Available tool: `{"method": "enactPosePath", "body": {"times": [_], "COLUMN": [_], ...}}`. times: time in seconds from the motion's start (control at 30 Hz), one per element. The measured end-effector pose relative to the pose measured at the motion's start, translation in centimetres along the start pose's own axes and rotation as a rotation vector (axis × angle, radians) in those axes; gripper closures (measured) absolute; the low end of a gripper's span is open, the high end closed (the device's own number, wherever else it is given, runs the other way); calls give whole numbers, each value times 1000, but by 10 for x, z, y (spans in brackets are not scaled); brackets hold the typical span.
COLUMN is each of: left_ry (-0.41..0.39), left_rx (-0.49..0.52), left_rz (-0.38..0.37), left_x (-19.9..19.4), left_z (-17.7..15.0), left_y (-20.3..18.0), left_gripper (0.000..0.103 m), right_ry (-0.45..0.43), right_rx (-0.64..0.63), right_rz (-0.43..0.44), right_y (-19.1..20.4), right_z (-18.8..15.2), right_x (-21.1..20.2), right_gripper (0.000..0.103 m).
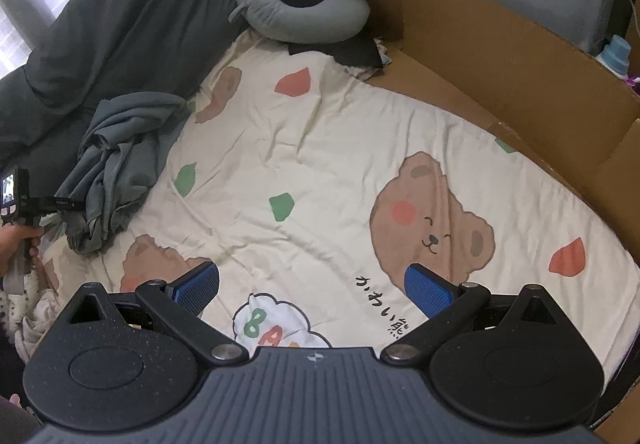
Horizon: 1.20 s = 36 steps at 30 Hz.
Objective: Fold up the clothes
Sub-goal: 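Close the left gripper on the jeans waistband and lift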
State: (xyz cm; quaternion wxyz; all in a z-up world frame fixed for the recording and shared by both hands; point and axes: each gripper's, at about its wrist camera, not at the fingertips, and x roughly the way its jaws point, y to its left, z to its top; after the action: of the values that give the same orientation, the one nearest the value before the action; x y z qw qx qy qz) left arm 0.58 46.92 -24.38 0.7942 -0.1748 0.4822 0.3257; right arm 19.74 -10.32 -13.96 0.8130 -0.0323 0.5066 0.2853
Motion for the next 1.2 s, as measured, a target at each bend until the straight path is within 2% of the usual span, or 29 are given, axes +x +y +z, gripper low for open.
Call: {"method": "enactPosePath", "body": {"times": [0.37,0.67,0.87,1.2], "left_ry": [-80,-98,-73,33], "left_rx": [7,82,172,252], "left_rz": [-199,-357,-469,-687], "left_x": [-52,-82,-83,-79], "left_z": [-9,-23,-51,-112], "left_y": [-39,-95,-142,-206], "left_gripper": [91,91,91,91], "right_ry": [-1,4,43,72], "right_rx": [11,-81,-116,-53], "right_rz": [57,137,145,160], "right_y": [7,36,41,27], "right_z": [8,15,10,7], "right_x": [11,23,31,45], "right_gripper": [1,1,1,1]}}
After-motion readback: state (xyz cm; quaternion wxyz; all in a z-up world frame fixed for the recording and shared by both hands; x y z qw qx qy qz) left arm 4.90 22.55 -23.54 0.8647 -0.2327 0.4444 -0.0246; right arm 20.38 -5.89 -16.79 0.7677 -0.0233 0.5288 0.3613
